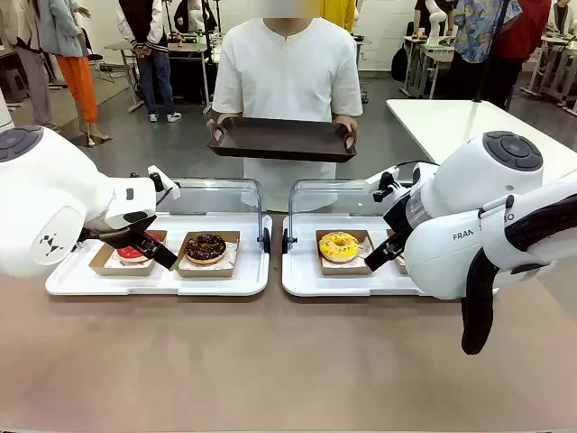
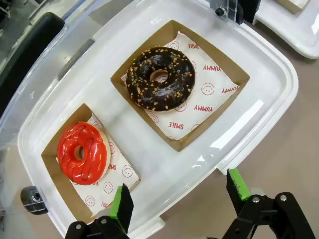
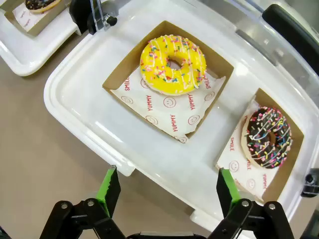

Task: Provide the desired donut to the person.
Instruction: Pick up and lift the Paper togo box containing the Donut pointed at by the person.

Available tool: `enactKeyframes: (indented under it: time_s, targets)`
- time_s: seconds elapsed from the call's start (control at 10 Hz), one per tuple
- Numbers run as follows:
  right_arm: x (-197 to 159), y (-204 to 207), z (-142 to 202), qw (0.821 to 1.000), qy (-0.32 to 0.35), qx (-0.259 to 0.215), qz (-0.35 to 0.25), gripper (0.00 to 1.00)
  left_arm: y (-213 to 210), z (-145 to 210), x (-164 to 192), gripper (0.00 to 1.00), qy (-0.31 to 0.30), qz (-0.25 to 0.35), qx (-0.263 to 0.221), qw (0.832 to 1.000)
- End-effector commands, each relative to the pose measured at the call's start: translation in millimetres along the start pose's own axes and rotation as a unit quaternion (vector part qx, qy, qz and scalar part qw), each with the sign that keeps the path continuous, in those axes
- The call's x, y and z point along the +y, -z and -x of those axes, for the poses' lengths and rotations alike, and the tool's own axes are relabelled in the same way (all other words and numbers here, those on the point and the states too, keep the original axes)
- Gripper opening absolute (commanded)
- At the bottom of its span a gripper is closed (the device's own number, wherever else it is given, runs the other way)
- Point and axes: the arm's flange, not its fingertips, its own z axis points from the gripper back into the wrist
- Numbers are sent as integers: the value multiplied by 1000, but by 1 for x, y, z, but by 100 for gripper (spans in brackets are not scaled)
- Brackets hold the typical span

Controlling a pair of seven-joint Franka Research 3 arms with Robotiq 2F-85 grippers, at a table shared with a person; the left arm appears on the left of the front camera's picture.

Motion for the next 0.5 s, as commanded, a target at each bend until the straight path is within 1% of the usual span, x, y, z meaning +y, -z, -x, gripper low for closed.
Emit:
enactKeyframes:
  time_s: [0.0, 0.4]
  targets:
    - [0, 0, 0, 1000, 0, 0, 0, 100, 0, 0, 0, 100, 0, 0, 0, 1000]
    - [0, 0, 0, 1000, 0, 0, 0, 100, 0, 0, 0, 100, 0, 0, 0, 1000]
